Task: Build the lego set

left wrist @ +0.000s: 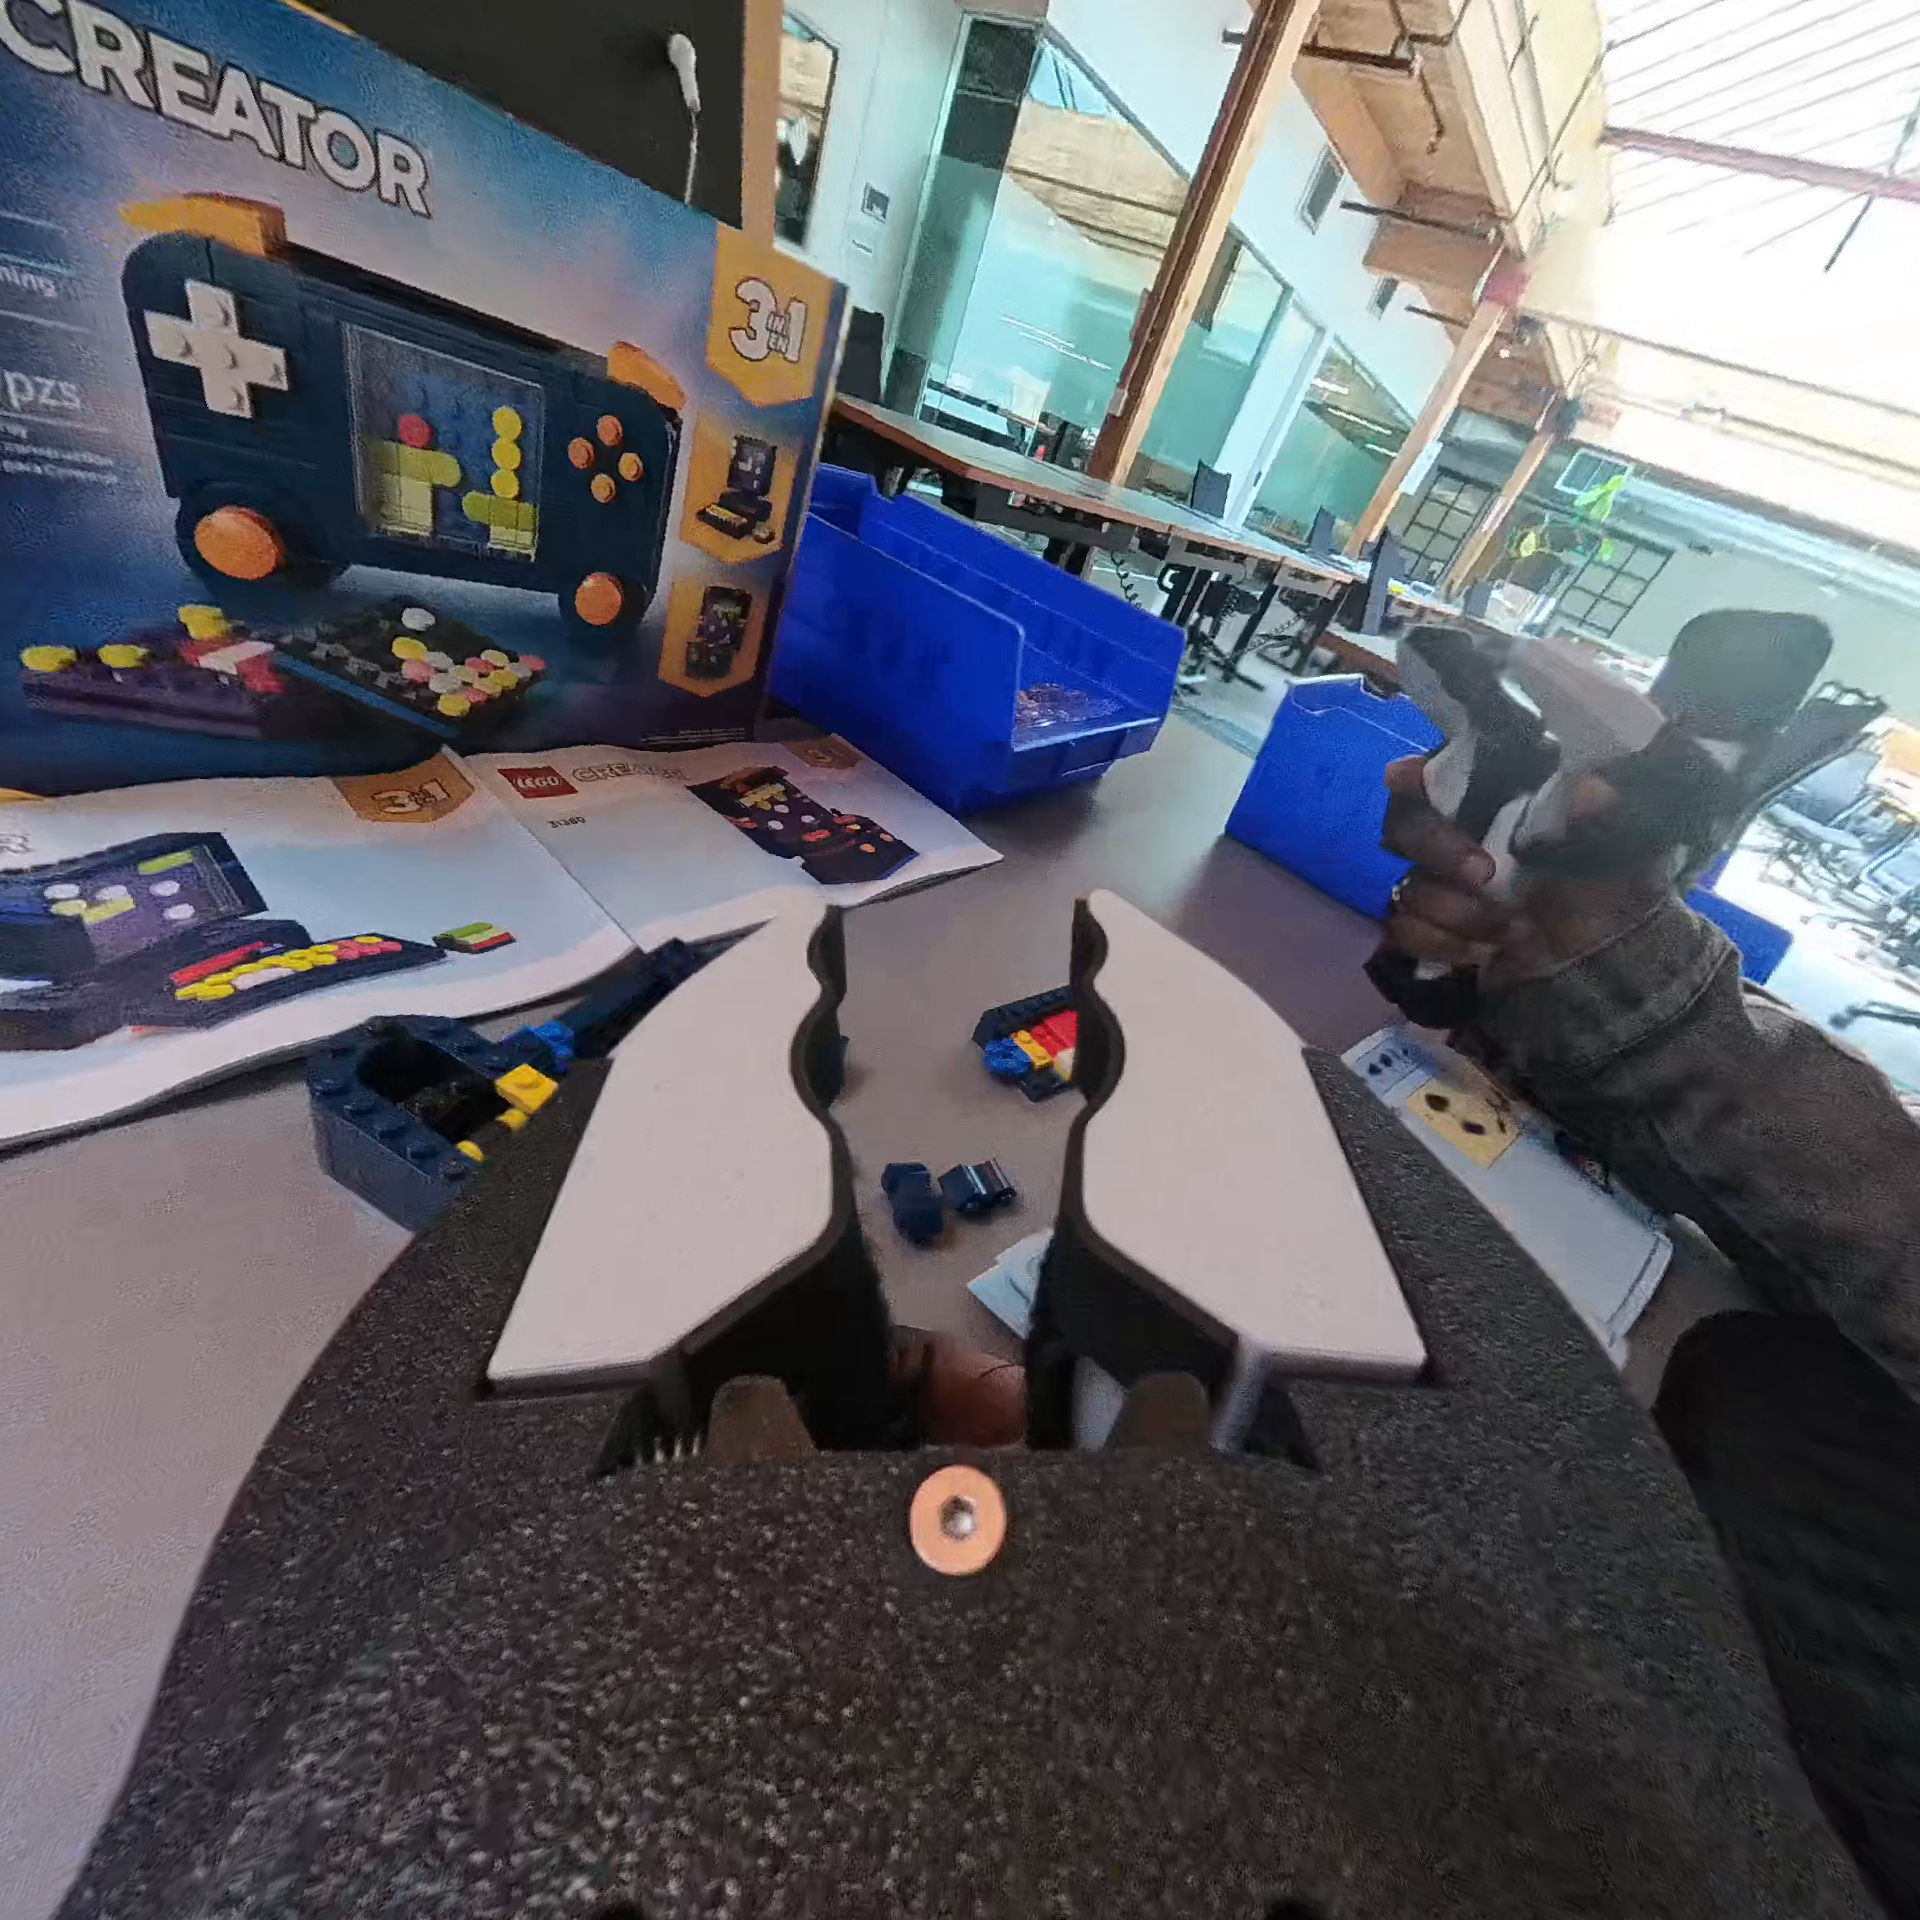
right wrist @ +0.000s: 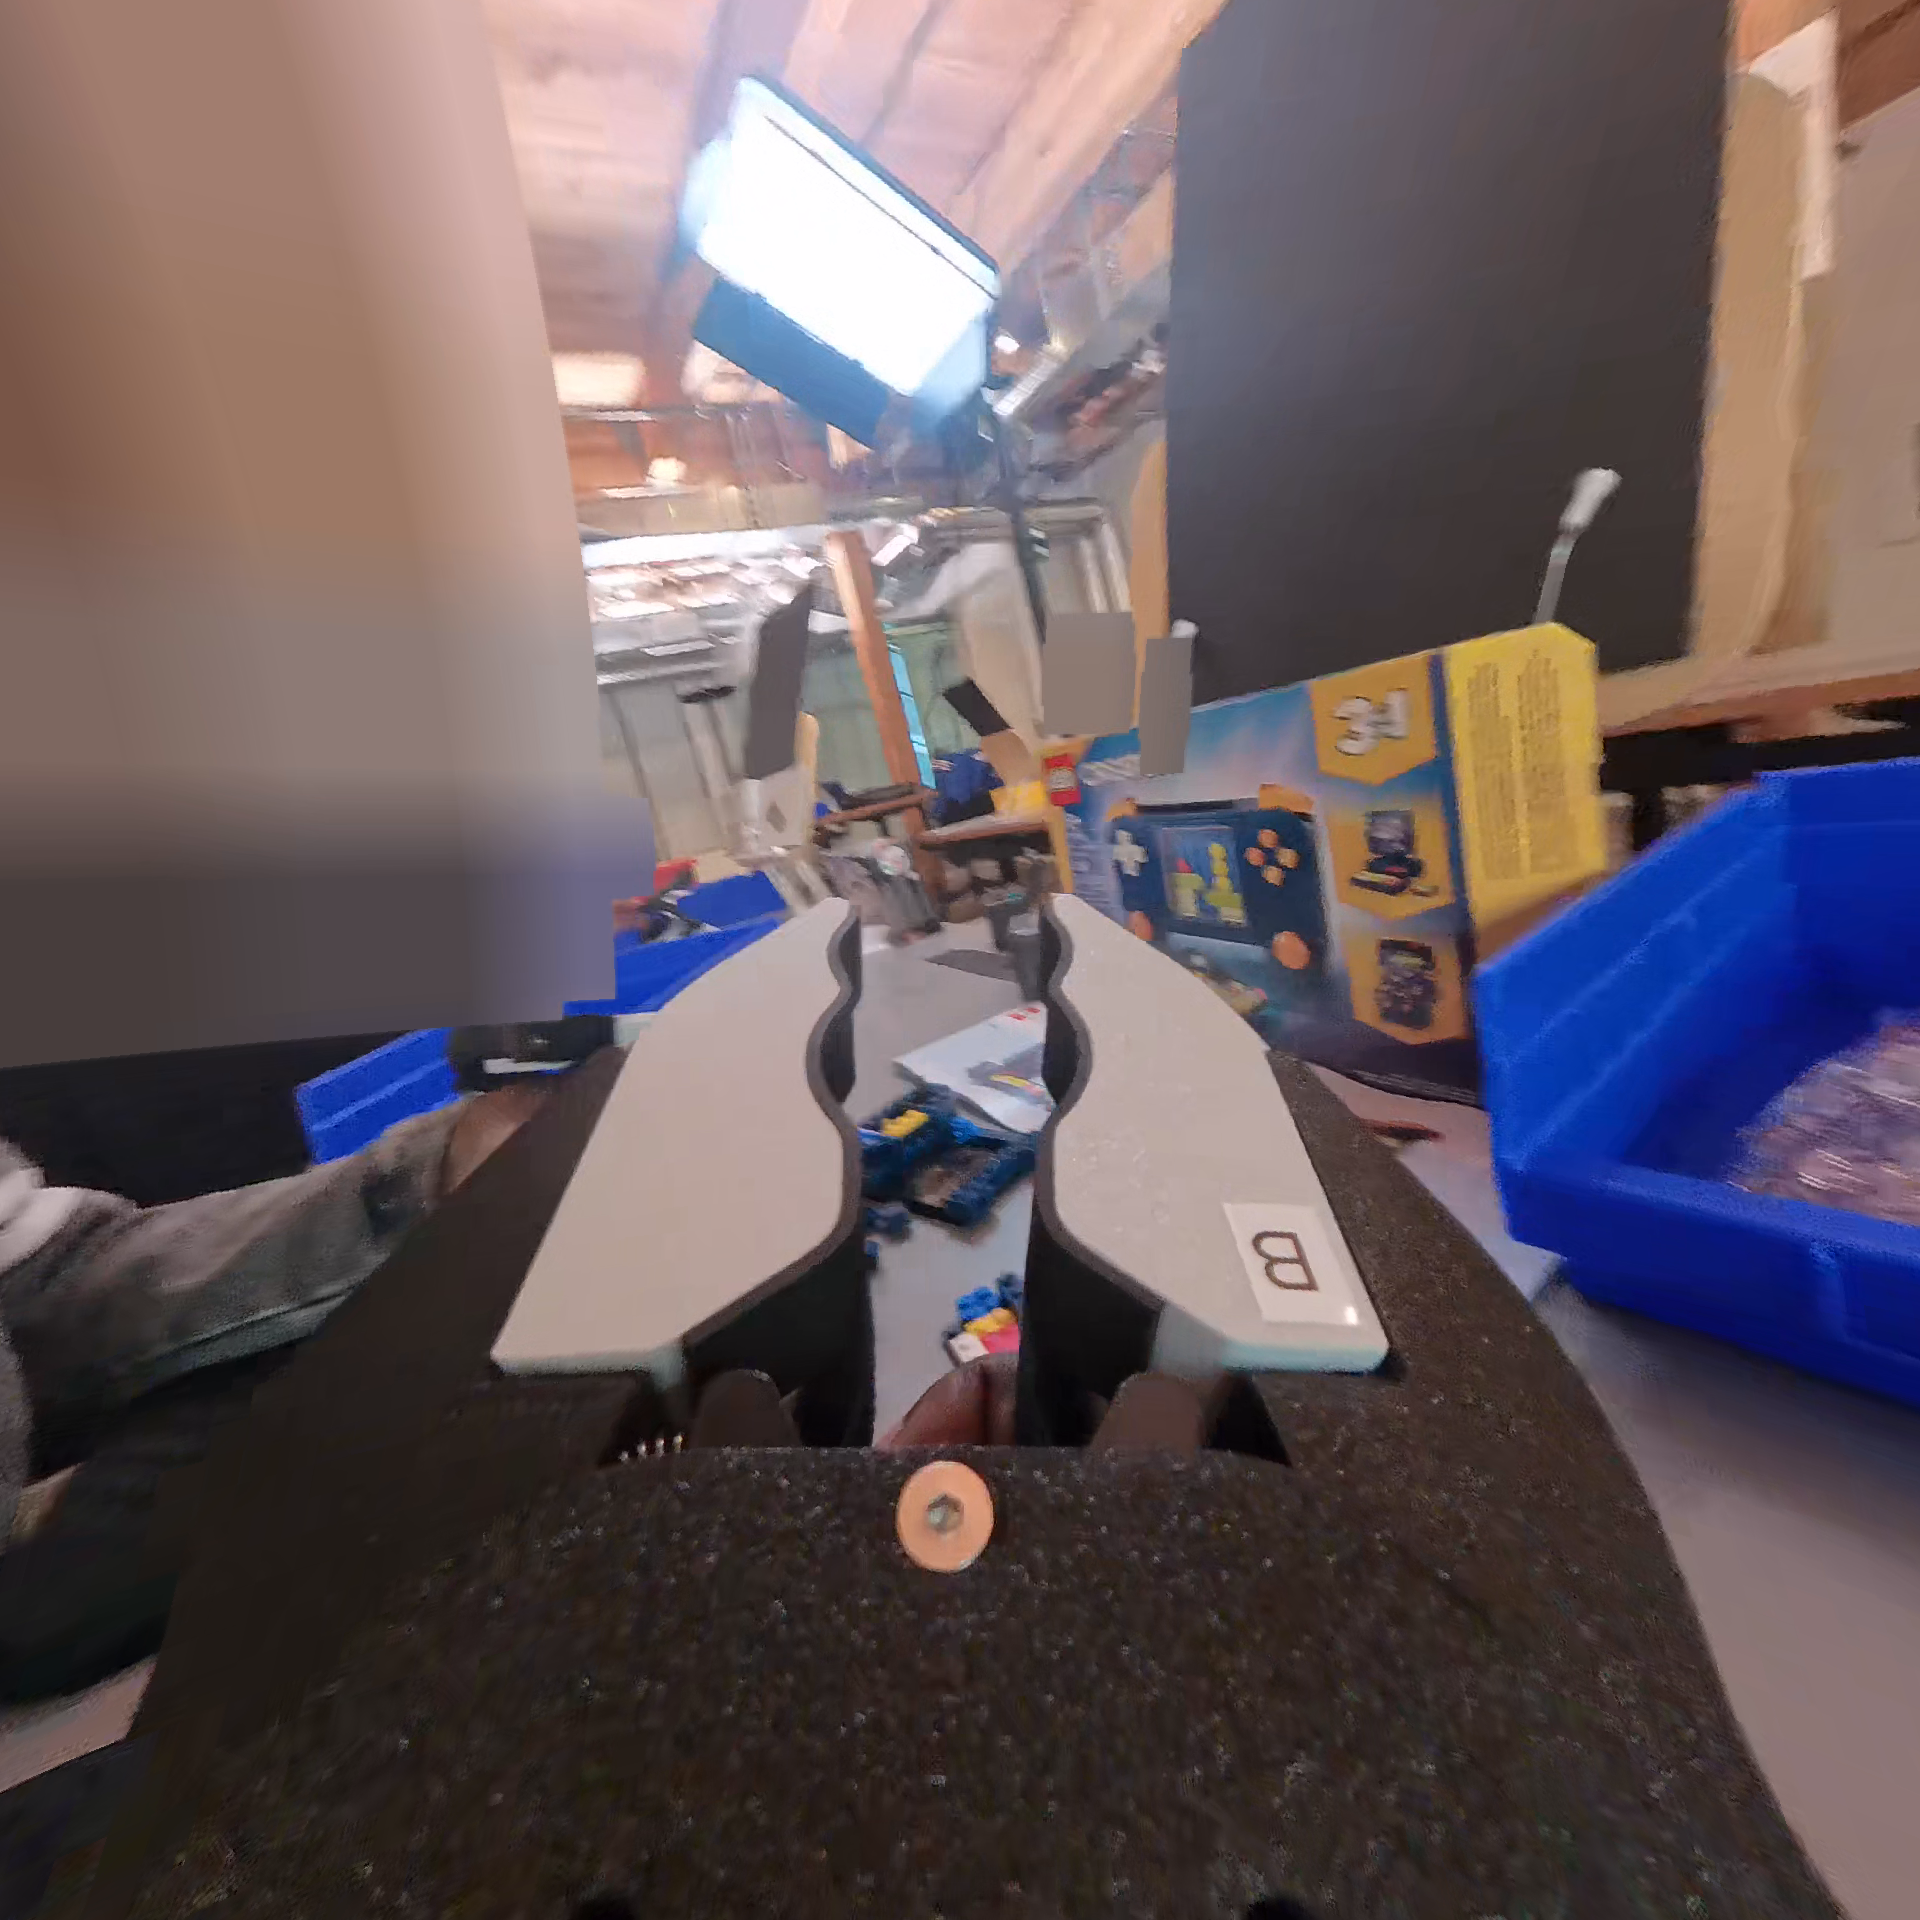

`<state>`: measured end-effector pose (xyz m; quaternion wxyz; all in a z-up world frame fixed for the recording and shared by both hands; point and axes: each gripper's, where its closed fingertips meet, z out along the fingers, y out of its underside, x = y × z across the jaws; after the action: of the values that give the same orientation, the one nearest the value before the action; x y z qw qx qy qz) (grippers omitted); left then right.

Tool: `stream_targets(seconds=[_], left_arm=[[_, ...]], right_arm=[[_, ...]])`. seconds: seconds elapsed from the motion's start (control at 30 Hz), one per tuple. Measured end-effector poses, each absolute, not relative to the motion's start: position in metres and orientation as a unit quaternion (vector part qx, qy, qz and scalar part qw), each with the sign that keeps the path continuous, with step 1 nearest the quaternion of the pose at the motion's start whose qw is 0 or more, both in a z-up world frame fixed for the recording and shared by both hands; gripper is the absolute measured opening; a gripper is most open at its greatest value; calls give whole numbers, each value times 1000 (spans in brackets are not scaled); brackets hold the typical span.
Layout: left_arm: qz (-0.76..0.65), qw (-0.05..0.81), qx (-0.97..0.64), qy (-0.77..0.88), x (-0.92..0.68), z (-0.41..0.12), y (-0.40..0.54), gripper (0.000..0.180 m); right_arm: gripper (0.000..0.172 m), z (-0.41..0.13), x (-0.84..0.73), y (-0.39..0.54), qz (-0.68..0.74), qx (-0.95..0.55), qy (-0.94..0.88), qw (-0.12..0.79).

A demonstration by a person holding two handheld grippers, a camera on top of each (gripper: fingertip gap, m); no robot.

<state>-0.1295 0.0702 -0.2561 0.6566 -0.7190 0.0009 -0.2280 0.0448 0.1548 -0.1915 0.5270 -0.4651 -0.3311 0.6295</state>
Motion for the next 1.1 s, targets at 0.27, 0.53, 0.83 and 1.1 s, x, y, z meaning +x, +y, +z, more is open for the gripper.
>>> stream_targets(seconds=[0.27,0.53,0.83,1.1], left_arm=[[-225,633,-740,36,-118,-266,70,39],[-192,606,-766,98,-104,-280,69,38],[-104,587,-782,182,-96,-293,68,36],[-88,582,-781,208,-92,-296,66,34]], right_arm=[[46,-197,35,139,659,-445,-357,490],[44,-216,22,134,632,-473,-395,470],[44,-227,15,128,609,-483,-430,461],[44,-231,13,126,597,-486,-442,460]])
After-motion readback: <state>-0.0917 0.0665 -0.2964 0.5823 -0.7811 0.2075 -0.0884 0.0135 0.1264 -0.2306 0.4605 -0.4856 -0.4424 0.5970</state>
